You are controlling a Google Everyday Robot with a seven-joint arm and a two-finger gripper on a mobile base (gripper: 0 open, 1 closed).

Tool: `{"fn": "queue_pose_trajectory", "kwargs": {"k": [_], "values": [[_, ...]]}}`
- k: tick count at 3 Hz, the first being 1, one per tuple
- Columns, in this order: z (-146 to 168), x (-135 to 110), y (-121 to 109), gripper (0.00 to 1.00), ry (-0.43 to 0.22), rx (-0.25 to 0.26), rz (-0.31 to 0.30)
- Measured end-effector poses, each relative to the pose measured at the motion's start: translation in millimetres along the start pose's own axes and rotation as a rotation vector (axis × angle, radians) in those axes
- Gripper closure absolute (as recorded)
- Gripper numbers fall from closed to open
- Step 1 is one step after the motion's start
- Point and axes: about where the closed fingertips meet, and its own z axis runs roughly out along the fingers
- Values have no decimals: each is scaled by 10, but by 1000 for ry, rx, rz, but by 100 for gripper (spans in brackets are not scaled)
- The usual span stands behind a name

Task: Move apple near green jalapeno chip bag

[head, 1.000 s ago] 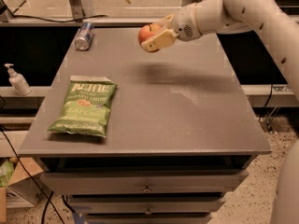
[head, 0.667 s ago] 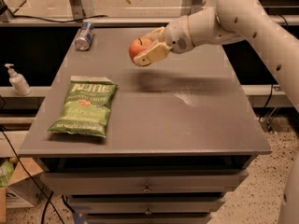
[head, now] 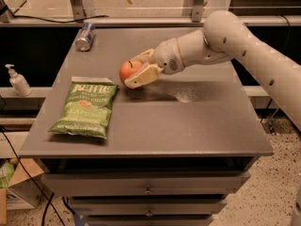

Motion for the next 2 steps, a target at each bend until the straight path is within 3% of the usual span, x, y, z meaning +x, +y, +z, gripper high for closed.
{"fn": "queue_pose_trajectory", "kwargs": {"k": [2], "values": [[246,115,187,12,27,-40,-30]]}}
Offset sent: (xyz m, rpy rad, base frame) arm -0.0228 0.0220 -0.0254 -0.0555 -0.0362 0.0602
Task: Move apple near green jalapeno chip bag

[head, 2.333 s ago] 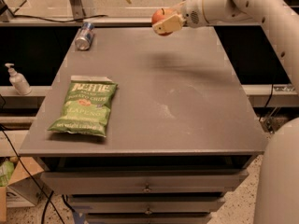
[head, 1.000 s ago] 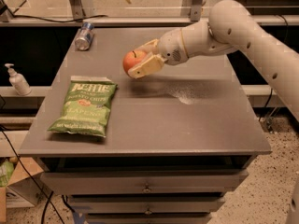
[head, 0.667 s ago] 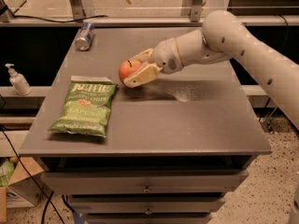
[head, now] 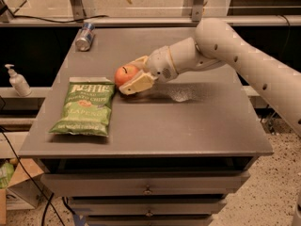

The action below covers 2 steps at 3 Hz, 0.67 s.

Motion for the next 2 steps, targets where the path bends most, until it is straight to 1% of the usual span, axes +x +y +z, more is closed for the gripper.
{"fn": "queue_pose_trajectory", "kwargs": {"k": [1,2], "values": [[22,-4,8,0,0,-4,0],[23,-4,8,0,0,-5,0]]}}
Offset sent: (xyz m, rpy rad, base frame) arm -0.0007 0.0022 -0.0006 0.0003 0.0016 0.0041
